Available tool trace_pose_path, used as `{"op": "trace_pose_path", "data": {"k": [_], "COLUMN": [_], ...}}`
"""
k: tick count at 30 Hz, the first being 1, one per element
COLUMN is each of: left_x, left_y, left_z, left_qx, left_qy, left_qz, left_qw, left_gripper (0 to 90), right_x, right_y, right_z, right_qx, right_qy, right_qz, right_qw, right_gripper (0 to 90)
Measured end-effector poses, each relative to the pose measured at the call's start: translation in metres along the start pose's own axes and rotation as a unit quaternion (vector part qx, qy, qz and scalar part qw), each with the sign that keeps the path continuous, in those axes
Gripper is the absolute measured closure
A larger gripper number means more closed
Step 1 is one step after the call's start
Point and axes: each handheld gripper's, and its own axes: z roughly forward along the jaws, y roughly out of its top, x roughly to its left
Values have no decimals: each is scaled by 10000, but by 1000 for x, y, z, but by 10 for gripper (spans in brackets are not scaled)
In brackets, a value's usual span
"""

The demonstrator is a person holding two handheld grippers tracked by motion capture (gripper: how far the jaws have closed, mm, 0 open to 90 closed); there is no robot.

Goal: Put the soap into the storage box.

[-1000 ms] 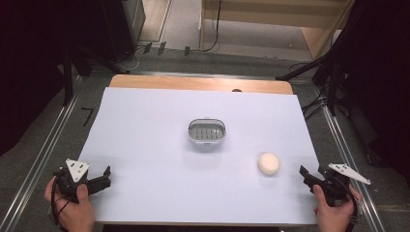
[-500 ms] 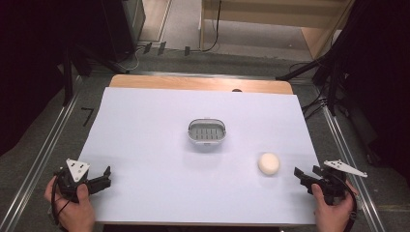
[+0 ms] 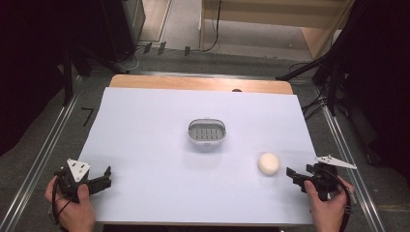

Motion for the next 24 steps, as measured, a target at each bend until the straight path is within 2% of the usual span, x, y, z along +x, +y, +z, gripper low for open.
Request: {"op": "trace_pose_path", "data": {"k": [8, 11, 14, 18, 20, 24], "left_x": [0, 1, 2, 1, 2, 2], "left_y": [0, 0, 1, 1, 1, 1], "left_z": [0, 0, 1, 1, 2, 2], "left_qx": [18, 32, 86, 74, 119, 124], "left_qy": [-4, -33, -25, -80, -63, -42], "left_qz": [-4, -22, -45, -31, -98, -107], "left_qw": [10000, 10000, 9999, 9999, 9999, 9999], "left_gripper": [1, 1, 1, 1, 1, 1], "right_x": [5, 6, 7, 6, 5, 4], "right_y": [4, 4, 5, 4, 3, 4], "right_z": [5, 5, 4, 1, 1, -1], "right_qx": [315, 349, 475, 572, 643, 694], "right_qy": [123, 171, 218, 274, 298, 380], "right_qz": [19, 26, -31, -6, -27, -18], "right_qw": [9994, 9992, 9986, 9980, 9975, 9969], "right_gripper": [143, 138, 136, 136, 136, 136]}}
